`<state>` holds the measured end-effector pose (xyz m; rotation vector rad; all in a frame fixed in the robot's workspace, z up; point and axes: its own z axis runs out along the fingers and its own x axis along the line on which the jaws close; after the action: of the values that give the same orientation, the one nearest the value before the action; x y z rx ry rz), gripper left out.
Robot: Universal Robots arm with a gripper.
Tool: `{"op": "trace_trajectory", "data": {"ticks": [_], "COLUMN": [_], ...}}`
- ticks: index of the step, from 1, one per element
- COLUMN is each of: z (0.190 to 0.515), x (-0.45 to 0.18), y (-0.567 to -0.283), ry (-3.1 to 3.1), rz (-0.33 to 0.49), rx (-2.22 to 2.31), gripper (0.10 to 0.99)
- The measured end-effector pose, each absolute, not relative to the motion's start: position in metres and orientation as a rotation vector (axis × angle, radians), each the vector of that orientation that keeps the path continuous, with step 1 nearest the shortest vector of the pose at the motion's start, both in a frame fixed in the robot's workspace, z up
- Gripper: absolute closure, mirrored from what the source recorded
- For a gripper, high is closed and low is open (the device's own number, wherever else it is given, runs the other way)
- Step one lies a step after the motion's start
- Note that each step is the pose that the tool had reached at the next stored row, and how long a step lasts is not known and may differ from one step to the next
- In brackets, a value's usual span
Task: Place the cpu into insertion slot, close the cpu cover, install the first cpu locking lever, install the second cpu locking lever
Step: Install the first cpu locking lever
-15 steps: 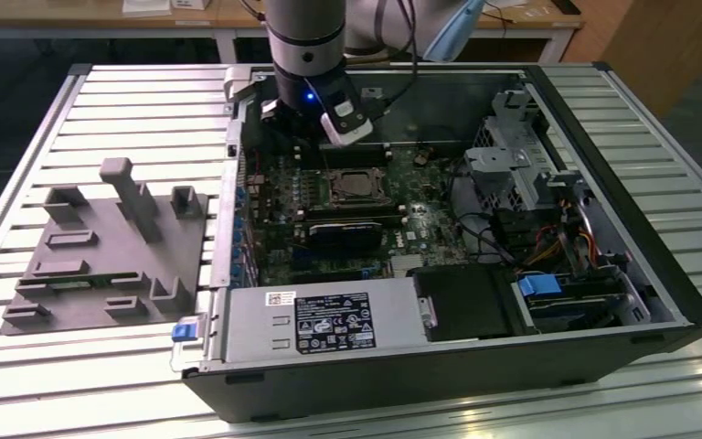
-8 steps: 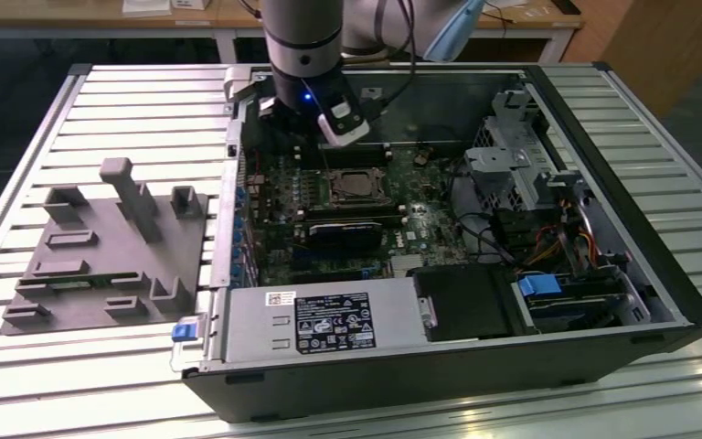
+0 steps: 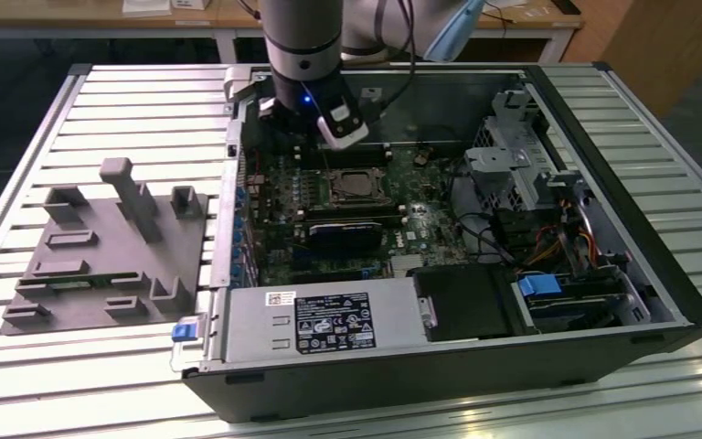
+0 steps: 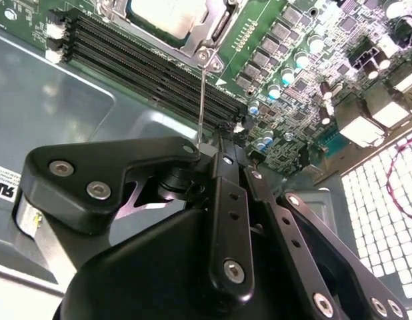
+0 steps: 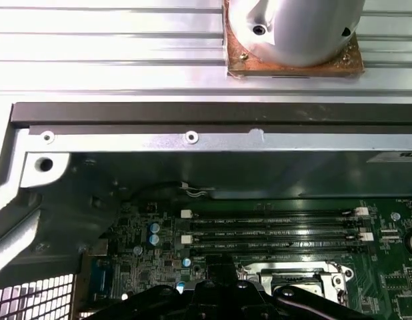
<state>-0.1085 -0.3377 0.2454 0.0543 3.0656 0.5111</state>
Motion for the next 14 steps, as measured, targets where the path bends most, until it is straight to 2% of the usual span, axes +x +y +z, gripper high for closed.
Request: {"op": "trace_trajectory", "data": {"ticks": [14], "z": [0.24], "x": [-0.087], "y": [-0.335], "ry": [3.065], "rz": [0.513], "rx": [0.057], "gripper": [0.984]}}
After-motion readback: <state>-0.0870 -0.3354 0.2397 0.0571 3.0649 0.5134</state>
